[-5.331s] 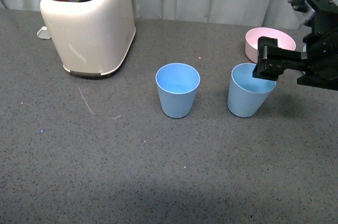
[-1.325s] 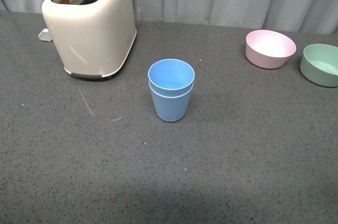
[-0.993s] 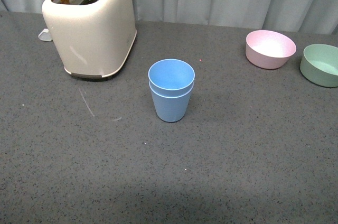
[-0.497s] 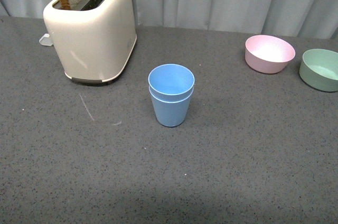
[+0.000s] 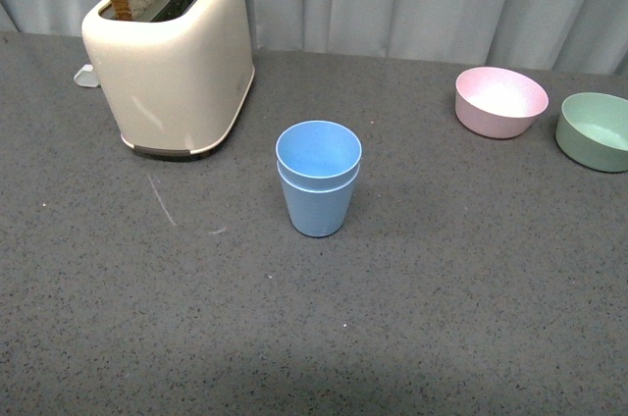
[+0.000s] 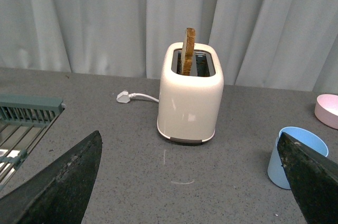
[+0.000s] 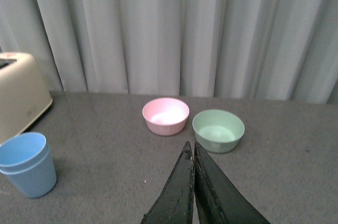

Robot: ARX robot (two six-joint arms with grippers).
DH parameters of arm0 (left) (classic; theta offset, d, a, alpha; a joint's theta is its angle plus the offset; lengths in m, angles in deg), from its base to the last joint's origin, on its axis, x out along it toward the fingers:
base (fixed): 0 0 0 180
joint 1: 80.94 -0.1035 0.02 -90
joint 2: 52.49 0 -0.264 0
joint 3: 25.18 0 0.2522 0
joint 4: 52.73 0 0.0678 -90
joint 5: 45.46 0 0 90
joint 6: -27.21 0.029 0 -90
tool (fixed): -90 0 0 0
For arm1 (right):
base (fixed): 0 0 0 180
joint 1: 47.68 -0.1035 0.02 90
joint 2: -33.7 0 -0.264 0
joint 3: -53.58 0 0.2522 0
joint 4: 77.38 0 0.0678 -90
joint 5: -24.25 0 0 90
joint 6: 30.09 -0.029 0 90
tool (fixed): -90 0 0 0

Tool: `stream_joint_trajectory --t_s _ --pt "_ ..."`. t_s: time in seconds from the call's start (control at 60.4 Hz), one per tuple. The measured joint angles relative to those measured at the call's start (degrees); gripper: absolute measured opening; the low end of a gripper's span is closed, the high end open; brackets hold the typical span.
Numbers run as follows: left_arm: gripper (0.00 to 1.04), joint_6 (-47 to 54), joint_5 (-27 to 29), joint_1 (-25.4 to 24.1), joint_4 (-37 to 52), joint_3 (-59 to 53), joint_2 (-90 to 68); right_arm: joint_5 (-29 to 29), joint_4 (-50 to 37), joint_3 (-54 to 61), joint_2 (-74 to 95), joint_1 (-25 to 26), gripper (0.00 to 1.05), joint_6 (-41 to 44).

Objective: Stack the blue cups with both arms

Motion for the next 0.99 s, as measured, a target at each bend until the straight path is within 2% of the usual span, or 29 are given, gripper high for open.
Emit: stream_joint_trajectory --t_s 0.116,0.646,0.993 --pt "0.98 0.00 0.00 -0.02 0.00 0.00 -0.02 0.02 0.15 0.00 0.00 0.00 0.02 0.07" --pt "0.98 0.00 0.00 0.00 0.00 0.00 0.00 0.02 0.15 0.00 -0.09 0.00 0.97 0.02" --pt "0.98 0.00 0.00 0.00 0.00 0.00 -0.02 0.02 0.15 0.00 -0.07 0.00 0.95 0.00"
